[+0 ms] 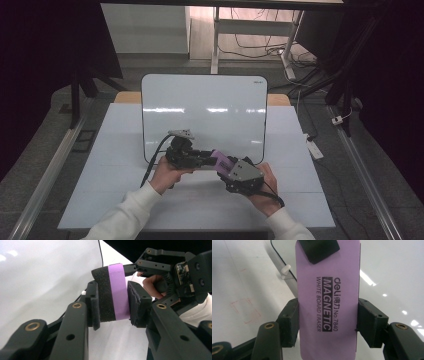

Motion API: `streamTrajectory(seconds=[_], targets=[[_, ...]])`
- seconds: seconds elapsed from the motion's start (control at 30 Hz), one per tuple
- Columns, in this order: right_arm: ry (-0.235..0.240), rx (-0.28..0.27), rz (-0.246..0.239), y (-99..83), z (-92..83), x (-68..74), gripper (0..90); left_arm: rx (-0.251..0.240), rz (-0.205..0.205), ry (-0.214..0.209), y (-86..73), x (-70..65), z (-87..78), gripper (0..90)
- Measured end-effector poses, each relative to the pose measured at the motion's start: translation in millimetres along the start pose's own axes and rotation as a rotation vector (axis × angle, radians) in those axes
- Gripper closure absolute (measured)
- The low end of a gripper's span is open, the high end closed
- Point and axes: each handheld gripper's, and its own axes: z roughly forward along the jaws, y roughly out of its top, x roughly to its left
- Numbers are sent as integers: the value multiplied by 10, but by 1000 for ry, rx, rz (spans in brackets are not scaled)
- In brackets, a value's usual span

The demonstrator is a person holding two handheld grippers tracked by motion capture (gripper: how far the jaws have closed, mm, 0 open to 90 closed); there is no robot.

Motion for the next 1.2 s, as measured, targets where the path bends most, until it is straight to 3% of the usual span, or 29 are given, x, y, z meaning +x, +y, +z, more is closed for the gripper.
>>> streamTrajectory(seconds=[0.07,0.23,0.3,0.53,0.67,0.83,1.03,1.13,1.2], targets=[[-28,-7,-13,8,-24,23,381,-15,-18,-17,3,2,-7,645],[-189,-34,-106,64,-146,227,369,-44,-79,-25,9,24,-12,645],[-203,-29,-124,64,-146,277,371,-57,-102,-32,10,32,-10,645],[-383,11,-264,32,-49,468,393,-85,-193,-83,11,75,13,645],[-473,29,-316,1,22,512,430,-91,-231,-81,3,78,45,643],[-529,51,-383,-13,52,534,475,-104,-257,-106,-9,102,54,639],[-570,24,-456,-10,-8,537,587,-139,-261,-142,-9,115,27,562],[-559,15,-438,-8,-30,509,632,-145,-252,-141,-11,112,27,486],[-560,-2,-434,-5,-48,481,644,-156,-239,-124,-14,113,7,391]])
